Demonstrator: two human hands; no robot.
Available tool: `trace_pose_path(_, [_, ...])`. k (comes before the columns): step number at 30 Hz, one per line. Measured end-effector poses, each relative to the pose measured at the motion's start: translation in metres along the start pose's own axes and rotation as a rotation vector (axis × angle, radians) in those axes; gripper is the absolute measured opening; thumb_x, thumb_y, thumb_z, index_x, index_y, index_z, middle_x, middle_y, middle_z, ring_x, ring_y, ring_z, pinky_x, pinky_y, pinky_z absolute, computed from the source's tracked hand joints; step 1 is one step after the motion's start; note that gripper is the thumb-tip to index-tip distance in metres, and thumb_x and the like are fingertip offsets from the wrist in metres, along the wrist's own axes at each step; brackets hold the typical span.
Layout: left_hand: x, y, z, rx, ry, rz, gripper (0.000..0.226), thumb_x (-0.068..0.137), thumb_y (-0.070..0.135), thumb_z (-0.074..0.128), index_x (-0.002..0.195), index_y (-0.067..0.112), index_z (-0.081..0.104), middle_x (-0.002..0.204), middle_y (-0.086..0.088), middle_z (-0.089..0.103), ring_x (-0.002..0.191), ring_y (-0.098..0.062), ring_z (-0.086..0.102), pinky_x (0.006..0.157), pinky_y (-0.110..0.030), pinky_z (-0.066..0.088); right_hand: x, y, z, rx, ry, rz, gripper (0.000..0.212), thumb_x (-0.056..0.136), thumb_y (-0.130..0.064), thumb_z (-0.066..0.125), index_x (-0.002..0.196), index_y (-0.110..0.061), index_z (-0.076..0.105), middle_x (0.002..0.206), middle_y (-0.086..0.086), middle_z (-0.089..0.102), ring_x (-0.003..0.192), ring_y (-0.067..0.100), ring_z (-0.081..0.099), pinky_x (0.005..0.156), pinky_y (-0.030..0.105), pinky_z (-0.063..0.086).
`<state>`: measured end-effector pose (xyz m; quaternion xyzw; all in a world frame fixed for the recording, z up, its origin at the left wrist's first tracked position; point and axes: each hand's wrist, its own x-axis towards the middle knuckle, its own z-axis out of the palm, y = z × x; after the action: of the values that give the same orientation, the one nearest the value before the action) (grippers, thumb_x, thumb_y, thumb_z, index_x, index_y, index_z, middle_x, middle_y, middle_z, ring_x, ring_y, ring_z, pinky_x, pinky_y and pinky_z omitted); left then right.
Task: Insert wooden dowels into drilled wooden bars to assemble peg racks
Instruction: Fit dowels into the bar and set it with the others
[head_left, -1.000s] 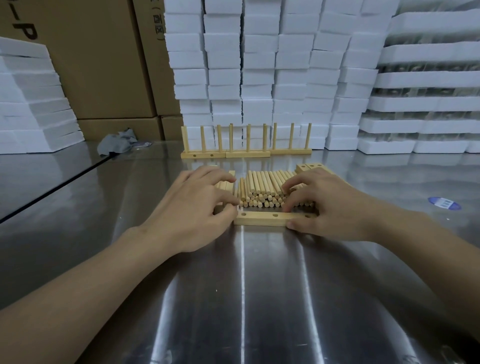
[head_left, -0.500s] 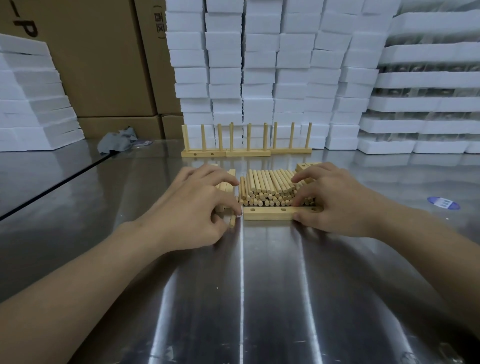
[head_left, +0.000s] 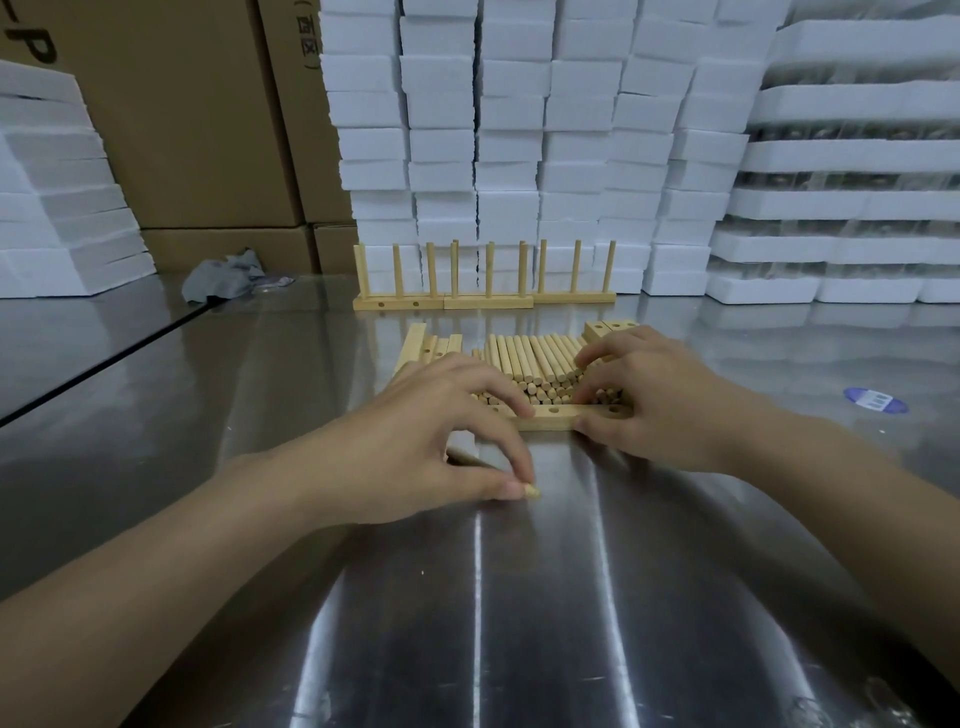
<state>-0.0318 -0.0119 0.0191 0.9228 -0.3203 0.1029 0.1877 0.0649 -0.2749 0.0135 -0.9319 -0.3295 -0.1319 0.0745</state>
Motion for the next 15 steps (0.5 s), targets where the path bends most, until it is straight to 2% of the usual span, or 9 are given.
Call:
trace_pose_path(1, [0.001, 0.002, 0.001, -0.071, 0.045, -0.013, 0.012, 0.092, 0.053, 0.073, 0.101, 0.048, 0.079, 0.127, 0.028, 0.06, 0.136, -0.002, 0.046, 0.118, -0.038, 0.03, 0.0, -0.001, 0.001, -0.005, 0.006, -0.007, 0.032, 0.094, -0.054, 0.065, 0.119, -0.037, 0.076, 0.144, -0.011, 0.054, 0.139, 0.015, 0.038, 0.114, 0.036, 0.031])
trace_pose_path(3, [0.005, 0.003, 0.003, -0.233, 0.187, -0.051, 0.011, 0.095, 0.043, 0.073, 0.105, 0.041, 0.078, 0.115, 0.023, 0.068, 0.121, -0.003, 0.059, 0.104, -0.037, 0.045, 0.001, -0.003, 0.004, -0.021, 0.026, -0.02, 0.034, 0.094, -0.056, 0.065, 0.119, -0.037, 0.076, 0.145, -0.011, 0.053, 0.14, 0.016, 0.038, 0.113, 0.035, 0.03])
trace_pose_path(5, [0.007, 0.001, 0.002, -0.33, 0.352, -0.088, 0.009, 0.098, 0.033, 0.074, 0.106, 0.034, 0.078, 0.107, 0.02, 0.073, 0.109, -0.002, 0.065, 0.09, -0.027, 0.046, 0.001, -0.005, 0.005, -0.029, 0.051, -0.019, 0.034, 0.093, -0.058, 0.066, 0.12, -0.039, 0.075, 0.149, -0.011, 0.05, 0.143, 0.015, 0.035, 0.114, 0.035, 0.028])
trace_pose_path(8, [0.008, -0.002, 0.001, -0.424, 0.524, -0.153, 0.009, 0.098, 0.028, 0.073, 0.104, 0.031, 0.078, 0.101, 0.017, 0.076, 0.095, 0.002, 0.068, 0.077, -0.012, 0.048, 0.001, -0.008, 0.005, -0.025, 0.091, -0.004, 0.032, 0.09, -0.059, 0.07, 0.116, -0.04, 0.075, 0.148, -0.012, 0.05, 0.143, 0.015, 0.034, 0.114, 0.038, 0.028])
trace_pose_path(9, [0.008, -0.003, 0.001, -0.472, 0.558, -0.186, 0.009, 0.097, 0.028, 0.073, 0.103, 0.031, 0.078, 0.1, 0.016, 0.077, 0.094, 0.001, 0.069, 0.076, -0.013, 0.051, 0.001, -0.009, 0.005, -0.02, 0.103, 0.005, 0.03, 0.09, -0.059, 0.071, 0.112, -0.039, 0.075, 0.147, -0.012, 0.05, 0.142, 0.015, 0.035, 0.114, 0.038, 0.029])
trace_pose_path(12, [0.01, -0.004, 0.003, -0.611, 0.612, -0.26, 0.01, 0.097, 0.023, 0.074, 0.105, 0.027, 0.079, 0.101, 0.01, 0.08, 0.098, -0.008, 0.073, 0.085, -0.018, 0.057, 0.002, -0.011, 0.006, -0.025, 0.118, 0.04, 0.028, 0.089, -0.059, 0.071, 0.107, -0.038, 0.075, 0.145, -0.011, 0.052, 0.14, 0.015, 0.037, 0.111, 0.038, 0.03])
trace_pose_path(15, [0.011, -0.004, 0.006, -0.7, 0.616, -0.302, 0.012, 0.098, 0.02, 0.072, 0.108, 0.025, 0.079, 0.1, 0.008, 0.081, 0.095, -0.007, 0.076, 0.081, -0.013, 0.055, 0.002, -0.014, 0.008, -0.06, 0.131, 0.065, 0.028, 0.09, -0.059, 0.071, 0.106, -0.037, 0.074, 0.144, -0.01, 0.054, 0.138, 0.016, 0.04, 0.111, 0.04, 0.034])
